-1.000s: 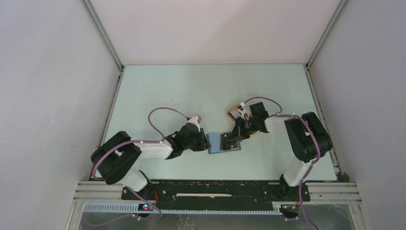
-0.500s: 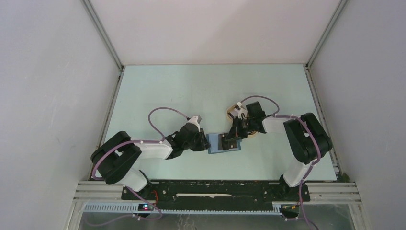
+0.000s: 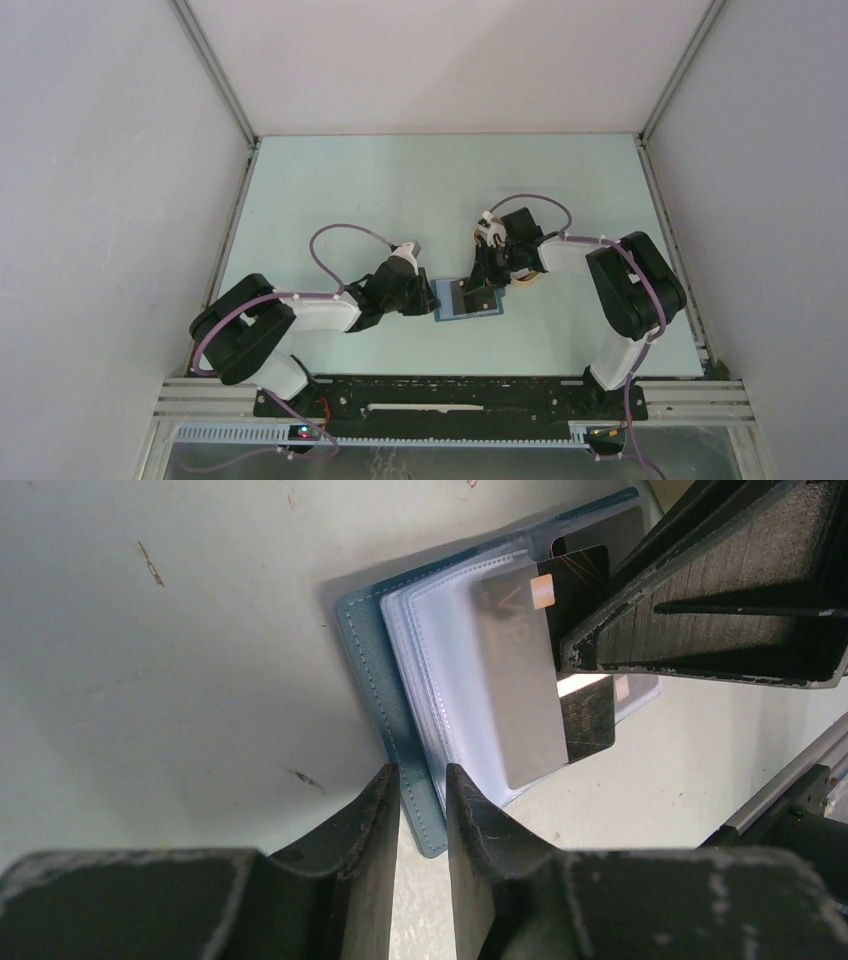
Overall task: Put the credit cards into the card holder
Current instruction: Insert the credit card into the card holder.
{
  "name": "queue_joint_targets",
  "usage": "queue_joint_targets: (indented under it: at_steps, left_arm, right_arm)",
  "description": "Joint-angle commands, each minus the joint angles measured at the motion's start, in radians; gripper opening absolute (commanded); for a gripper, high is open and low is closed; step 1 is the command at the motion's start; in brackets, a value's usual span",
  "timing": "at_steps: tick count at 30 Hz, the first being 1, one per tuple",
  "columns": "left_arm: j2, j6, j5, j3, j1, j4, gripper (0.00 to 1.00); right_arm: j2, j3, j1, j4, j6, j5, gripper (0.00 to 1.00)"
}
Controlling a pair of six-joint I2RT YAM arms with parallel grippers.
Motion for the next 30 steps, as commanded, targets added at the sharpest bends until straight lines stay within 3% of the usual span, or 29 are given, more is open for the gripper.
queue_joint_targets:
  at_steps: [1, 7, 16, 30]
  left_arm:
    - [-0.009, 0.007, 0.008, -0.02, -0.011, 0.012, 0.29]
    - [-0.013, 0.007, 0.008, -0.024, -0.01, 0.017, 0.29]
    - [-0.033, 0.005, 0.006, -0.043, -0.011, 0.038, 0.28]
    - [-0.065, 0.004, 0.007, -0.08, -0.011, 0.086, 0.28]
  right_arm:
    - [-0.001, 0.053, 0.03, -0.083, -0.082, 0.038, 0.3]
    - [-0.012, 0.082, 0.047, -0.134, -0.123, 0.065, 0.42]
    - [-0.013, 0.124, 0.072, -0.227, -0.202, 0.129, 0.49]
    - [0.016, 0.173, 0.159, -0.276, -0.219, 0.107, 0.52]
